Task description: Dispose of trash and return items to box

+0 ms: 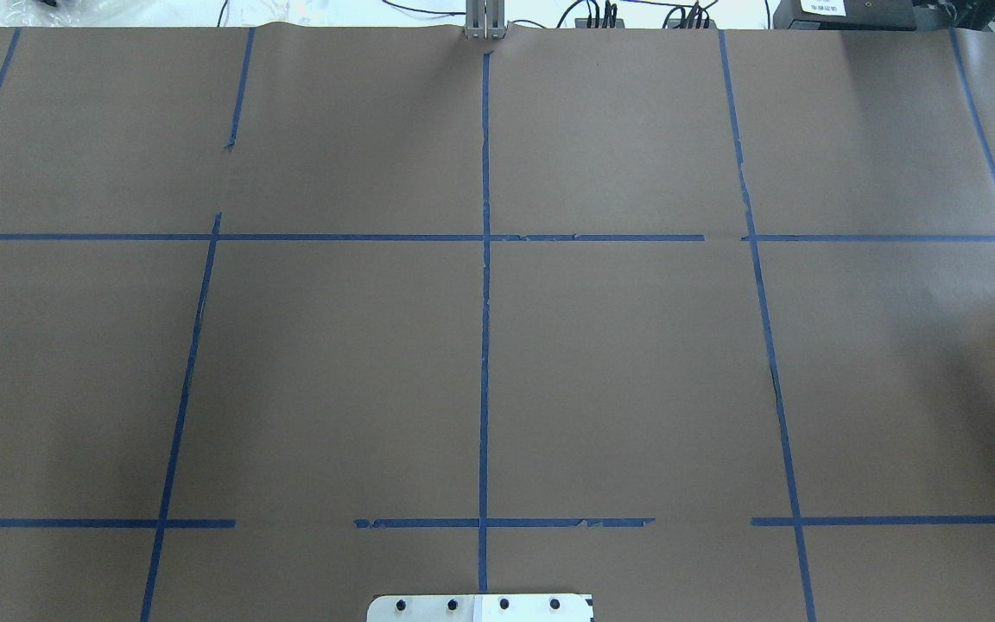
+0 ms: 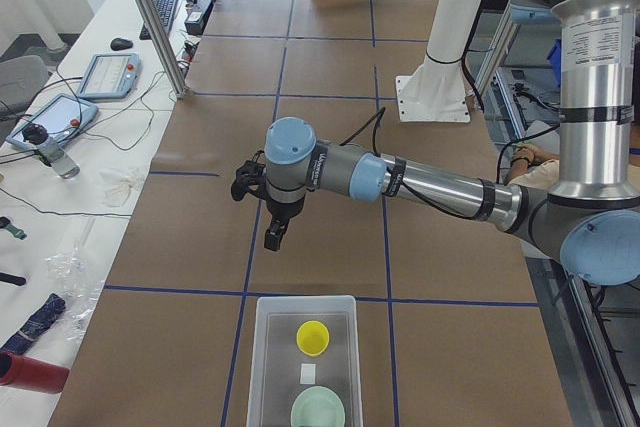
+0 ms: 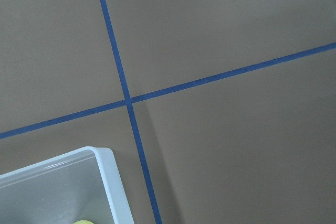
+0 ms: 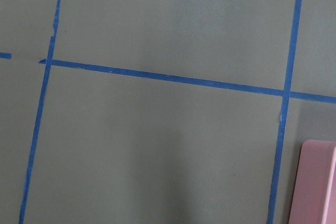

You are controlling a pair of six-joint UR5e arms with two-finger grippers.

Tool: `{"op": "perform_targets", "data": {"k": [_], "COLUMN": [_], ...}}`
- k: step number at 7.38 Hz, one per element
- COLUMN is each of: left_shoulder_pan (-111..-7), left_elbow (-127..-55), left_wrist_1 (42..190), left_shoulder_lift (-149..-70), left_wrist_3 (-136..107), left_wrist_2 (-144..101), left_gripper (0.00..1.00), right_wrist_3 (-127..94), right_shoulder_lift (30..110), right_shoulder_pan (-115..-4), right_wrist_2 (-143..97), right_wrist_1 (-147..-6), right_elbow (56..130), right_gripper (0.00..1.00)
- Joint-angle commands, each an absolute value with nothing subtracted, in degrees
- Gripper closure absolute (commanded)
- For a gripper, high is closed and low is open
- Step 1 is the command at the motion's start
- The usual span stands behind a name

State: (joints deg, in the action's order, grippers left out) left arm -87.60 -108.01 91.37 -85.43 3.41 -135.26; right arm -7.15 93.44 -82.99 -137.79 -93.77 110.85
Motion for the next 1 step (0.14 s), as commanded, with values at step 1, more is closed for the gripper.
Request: {"op": "perform_targets", "data": {"k": [1], "left_shoulder_pan": [-87.6], "left_elbow": [-101.5], "left_wrist_1": [91.6], "left_shoulder_lift": [-88.5], "left_wrist_3": [3.4], "left_wrist_2": [-135.6], "left_gripper": [0.00], "right_wrist_3": [-7.2], "right_shoulder_lift": [93.3], "right_shoulder_pan": [-83.1], "right_wrist_2": [-137.5], "right_wrist_1": [-93.7], "right_elbow": [109.4], "right_gripper": [0.00]}}
